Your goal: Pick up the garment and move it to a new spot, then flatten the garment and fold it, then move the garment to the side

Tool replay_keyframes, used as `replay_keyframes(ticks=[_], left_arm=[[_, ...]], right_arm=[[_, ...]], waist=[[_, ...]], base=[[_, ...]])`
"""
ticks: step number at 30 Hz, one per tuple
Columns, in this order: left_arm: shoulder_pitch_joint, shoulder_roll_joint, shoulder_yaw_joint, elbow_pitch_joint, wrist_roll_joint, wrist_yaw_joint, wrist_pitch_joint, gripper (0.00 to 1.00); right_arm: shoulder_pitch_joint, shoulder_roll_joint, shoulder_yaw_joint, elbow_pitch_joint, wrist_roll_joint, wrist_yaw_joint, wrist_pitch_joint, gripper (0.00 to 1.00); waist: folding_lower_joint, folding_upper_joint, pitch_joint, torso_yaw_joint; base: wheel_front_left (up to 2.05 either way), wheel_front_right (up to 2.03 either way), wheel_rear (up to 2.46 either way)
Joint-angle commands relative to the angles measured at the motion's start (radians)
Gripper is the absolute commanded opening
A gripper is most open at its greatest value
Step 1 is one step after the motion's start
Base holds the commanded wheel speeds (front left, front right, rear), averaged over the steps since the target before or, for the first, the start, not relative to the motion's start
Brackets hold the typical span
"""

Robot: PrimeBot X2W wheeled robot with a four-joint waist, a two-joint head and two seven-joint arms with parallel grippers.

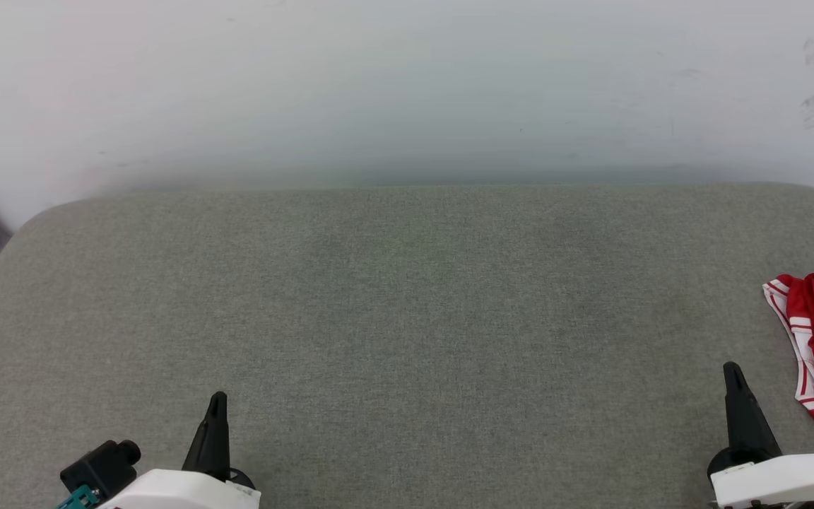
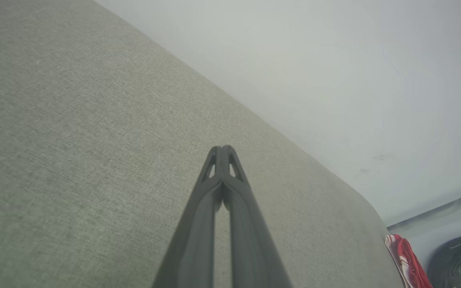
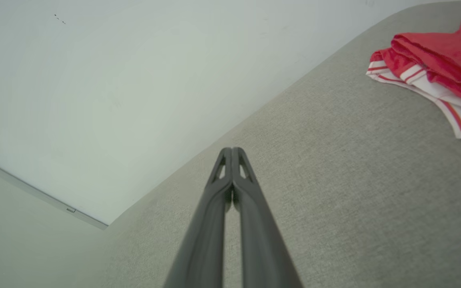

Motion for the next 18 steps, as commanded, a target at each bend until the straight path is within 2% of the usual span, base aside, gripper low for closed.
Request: replay_keyframes(ticks=[1,18], left_arm=[[-0.029,0.008,0.007,-0.008,-0.029,-0.007,0.006,0.0],[-0.067,0.01,0.03,0.018,-0.262,-0.031,0.059,0.0]], right_arm=[[-0.029,0.002,-0.001,-0.007,0.028,0.0,0.006,0.0],[-0.065,0.003,-0.002,0.022,0.246,0.0,0.061,0.0]], waist=[[0.0,0.0,0.0,0.0],[0.0,0.0,0.005,-0.004]], base=[[0.0,0.0,0.0],[0.0,0.0,0.0]])
